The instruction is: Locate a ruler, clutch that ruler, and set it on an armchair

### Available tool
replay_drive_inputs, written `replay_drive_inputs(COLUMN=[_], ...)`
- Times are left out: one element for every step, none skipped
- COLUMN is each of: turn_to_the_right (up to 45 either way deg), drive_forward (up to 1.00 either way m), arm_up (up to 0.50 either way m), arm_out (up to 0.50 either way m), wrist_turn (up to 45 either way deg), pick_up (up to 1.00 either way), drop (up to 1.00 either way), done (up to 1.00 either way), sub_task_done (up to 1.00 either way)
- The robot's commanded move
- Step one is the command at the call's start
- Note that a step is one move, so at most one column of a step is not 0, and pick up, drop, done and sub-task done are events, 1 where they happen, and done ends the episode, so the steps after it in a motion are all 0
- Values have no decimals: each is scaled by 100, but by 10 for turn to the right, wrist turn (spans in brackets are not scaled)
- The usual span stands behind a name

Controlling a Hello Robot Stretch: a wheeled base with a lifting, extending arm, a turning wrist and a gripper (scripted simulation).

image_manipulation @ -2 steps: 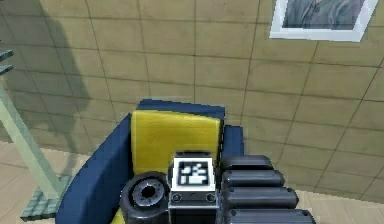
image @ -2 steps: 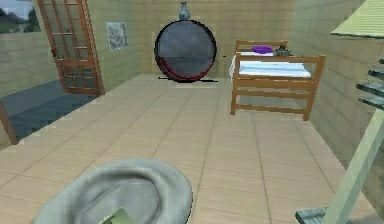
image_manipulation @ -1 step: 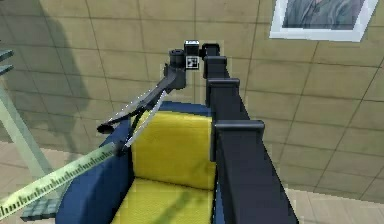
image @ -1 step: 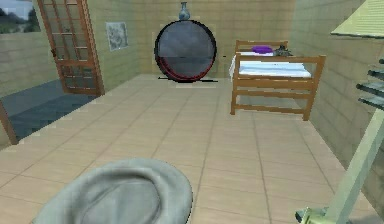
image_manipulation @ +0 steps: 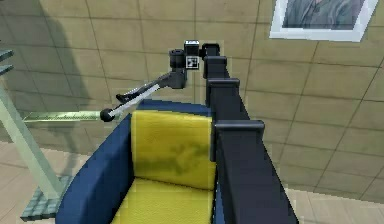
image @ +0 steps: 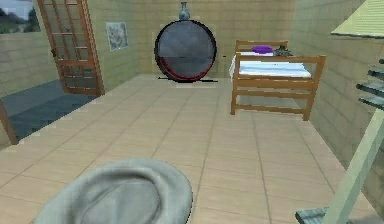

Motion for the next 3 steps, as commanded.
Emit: replay_drive_inputs(turn_to_the_right=[0, 0, 0], drive_forward=[0, 0, 0], arm_up=[0, 0, -46], arm_out=[0, 0, 0], wrist_turn=[450, 210, 0], pick_up=[0, 0, 0], drop=[0, 0, 0], done=[0, 0, 0], sub_task_done=[0, 0, 0])
